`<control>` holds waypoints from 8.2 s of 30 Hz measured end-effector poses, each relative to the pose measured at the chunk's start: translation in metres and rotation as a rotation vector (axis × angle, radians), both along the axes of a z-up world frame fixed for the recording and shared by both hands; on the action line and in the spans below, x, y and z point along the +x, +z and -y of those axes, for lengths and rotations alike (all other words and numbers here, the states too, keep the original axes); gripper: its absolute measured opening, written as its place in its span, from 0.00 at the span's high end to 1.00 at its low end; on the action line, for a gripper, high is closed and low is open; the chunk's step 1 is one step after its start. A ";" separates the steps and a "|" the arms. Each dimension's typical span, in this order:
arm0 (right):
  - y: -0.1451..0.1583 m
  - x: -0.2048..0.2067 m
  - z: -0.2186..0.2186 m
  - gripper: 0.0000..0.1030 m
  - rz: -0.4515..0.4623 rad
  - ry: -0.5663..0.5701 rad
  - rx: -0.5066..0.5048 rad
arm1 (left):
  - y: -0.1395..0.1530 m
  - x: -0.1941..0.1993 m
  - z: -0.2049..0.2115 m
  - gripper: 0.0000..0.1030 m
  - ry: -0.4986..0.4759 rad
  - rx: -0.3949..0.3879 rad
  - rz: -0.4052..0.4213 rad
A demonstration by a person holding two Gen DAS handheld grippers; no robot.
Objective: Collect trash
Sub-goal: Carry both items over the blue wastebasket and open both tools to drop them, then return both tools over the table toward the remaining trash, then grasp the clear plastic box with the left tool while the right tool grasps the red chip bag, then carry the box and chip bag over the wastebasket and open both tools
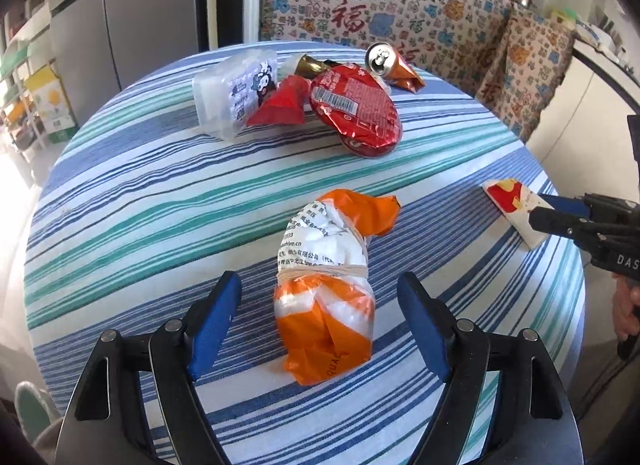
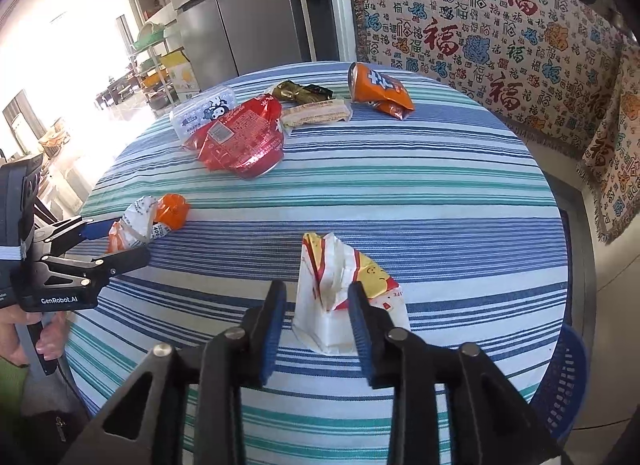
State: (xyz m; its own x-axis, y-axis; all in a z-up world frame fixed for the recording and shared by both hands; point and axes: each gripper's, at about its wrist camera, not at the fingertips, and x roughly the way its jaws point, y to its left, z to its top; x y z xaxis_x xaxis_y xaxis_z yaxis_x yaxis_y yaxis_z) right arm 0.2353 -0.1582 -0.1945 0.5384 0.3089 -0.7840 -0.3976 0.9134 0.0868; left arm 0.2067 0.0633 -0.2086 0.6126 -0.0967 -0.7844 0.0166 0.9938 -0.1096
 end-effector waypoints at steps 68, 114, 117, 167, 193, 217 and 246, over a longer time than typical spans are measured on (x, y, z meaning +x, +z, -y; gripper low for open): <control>0.075 -0.046 0.301 0.95 0.179 -0.589 0.044 | 0.071 0.081 0.335 0.57 -0.448 -0.114 0.044; 0.042 -0.044 0.397 0.58 0.281 -0.859 0.090 | 0.057 0.083 0.371 0.07 -0.520 -0.132 0.085; 0.045 -0.036 0.380 0.46 0.276 -0.821 0.084 | 0.061 0.067 0.327 0.05 -0.479 -0.097 0.102; -0.013 0.019 -0.003 0.47 0.139 -0.027 -0.030 | 0.022 0.087 -0.110 0.68 0.066 -0.360 -0.082; -0.022 0.091 -0.094 0.38 0.044 -0.039 0.021 | -0.002 0.073 -0.116 0.25 0.140 -0.096 -0.044; -0.025 0.029 -0.011 0.25 0.124 -0.049 -0.094 | -0.005 0.029 -0.021 0.10 0.003 0.067 -0.033; 0.025 0.018 0.010 0.67 0.055 -0.119 0.207 | 0.023 0.020 -0.022 0.39 -0.018 -0.041 0.008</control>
